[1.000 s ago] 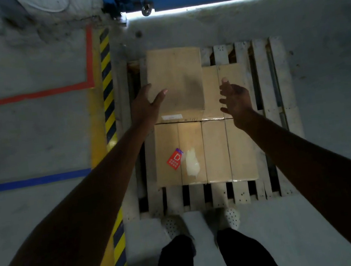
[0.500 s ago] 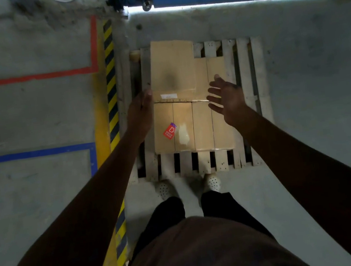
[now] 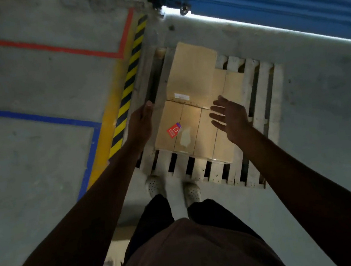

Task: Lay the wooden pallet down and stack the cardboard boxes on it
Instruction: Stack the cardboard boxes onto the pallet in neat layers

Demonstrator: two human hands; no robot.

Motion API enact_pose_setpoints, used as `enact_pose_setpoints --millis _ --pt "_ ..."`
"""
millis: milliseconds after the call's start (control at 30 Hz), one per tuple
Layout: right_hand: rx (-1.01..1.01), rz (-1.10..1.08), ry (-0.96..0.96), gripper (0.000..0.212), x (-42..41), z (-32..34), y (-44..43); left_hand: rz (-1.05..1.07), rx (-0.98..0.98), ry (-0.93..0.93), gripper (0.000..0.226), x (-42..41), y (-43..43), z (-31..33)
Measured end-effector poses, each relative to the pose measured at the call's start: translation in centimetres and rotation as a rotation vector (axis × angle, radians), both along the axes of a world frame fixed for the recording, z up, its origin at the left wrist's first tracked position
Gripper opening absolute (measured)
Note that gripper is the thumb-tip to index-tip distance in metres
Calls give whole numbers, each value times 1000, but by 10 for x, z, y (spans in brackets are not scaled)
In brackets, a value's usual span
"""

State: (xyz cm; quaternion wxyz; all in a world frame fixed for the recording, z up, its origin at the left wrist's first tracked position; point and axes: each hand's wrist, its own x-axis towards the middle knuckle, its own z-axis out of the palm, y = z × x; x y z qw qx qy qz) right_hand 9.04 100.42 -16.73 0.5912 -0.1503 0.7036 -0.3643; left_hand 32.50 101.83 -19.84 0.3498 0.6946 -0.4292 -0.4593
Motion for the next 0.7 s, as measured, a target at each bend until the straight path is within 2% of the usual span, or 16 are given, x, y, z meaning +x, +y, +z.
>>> enact_pose_setpoints --millis 100,167,300,367,433,600,700 --pt "34 78 -18 31 -6 -7 6 129 71 92 30 -4 21 -3" --pt "42 142 -35 30 -8 -13 9 187 80 88 32 -1 38 -8" --pt "87 250 -50 28 5 -30 23 289 162 76 52 16 83 -18" --pt "121 308 -55 24 21 -39 32 332 178 68 50 32 113 -24" --pt "147 387 -43 21 39 -51 44 413 213 78 37 50 142 -32" --pt "171 598 23 27 93 -82 90 647 239 90 57 91 214 -38" --pt "162 755 86 18 128 -93 128 762 262 169 55 114 267 -42"
